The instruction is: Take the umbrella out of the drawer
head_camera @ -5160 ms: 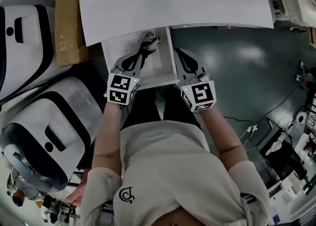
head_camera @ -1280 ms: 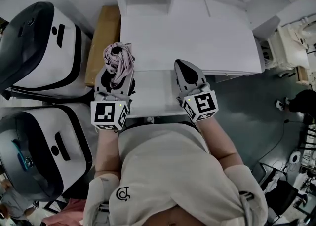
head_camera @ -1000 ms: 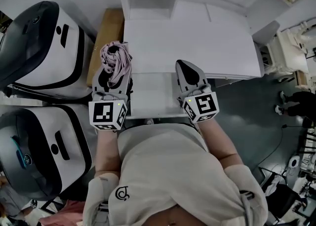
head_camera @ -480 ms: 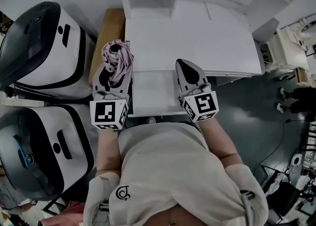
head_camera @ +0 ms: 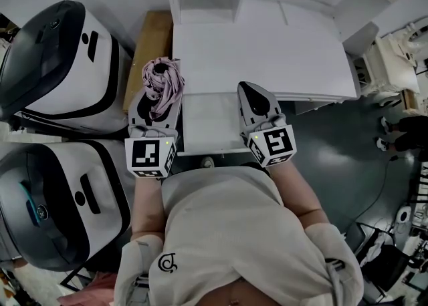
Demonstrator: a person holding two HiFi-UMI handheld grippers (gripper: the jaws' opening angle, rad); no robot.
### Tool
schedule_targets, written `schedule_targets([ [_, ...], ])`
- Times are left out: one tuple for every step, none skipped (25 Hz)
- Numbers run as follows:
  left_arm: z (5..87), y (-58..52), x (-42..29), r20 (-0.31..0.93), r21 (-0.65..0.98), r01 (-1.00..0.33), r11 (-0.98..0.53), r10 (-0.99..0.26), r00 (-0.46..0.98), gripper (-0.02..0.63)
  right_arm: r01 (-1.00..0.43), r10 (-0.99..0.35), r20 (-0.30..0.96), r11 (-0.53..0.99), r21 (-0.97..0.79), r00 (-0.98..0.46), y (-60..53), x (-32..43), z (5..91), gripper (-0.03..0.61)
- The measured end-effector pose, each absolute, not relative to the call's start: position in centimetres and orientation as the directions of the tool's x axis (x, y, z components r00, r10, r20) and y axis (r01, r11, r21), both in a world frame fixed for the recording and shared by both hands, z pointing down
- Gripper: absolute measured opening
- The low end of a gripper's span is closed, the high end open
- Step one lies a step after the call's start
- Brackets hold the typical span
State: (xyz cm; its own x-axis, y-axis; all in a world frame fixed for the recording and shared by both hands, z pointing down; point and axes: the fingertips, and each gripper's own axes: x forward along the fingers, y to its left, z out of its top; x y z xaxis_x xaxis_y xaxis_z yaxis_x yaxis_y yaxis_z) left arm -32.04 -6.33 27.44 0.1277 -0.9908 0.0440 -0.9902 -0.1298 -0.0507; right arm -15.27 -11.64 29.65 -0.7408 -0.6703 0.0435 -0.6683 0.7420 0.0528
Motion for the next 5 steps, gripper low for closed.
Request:
schedule_targets([
  [27.53, -6.22, -32.08, 0.046, -0.050, -0.990, -0.131, -0.991, 0.129, 0.241, -0.669, -0.671, 0.043, 0.741, 0.050, -0.740, -11.52, -15.37, 29.75, 0.005],
  [27.61, -6.11, -32.14, 0.048, -0.050, -0.990, -0.133, -0.990, 0.130, 0.241, -0.670, -0.671, 0.043, 0.741, 0.046, -0.740, -11.40, -15.49, 29.85, 0.005],
  [27.70, -6.01, -32.19, 0.049, -0.049, -0.990, -0.135, -0.990, 0.132, 0.241, -0.670, -0.672, 0.042, 0.741, 0.043, -0.739, -11.28, -15.62, 29.95, 0.005],
  [27.80, -5.93, -32.24, 0.051, -0.049, -0.989, -0.137, -0.990, 0.134, 0.241, -0.671, -0.673, 0.041, 0.740, 0.040, -0.739, -11.16, -15.75, 30.06, 0.005],
  [27.89, -5.85, -32.29, 0.052, -0.049, -0.989, -0.139, -0.989, 0.136, 0.241, -0.672, -0.673, 0.041, 0.739, 0.037, -0.738, -11.05, -15.88, 30.16, 0.005],
])
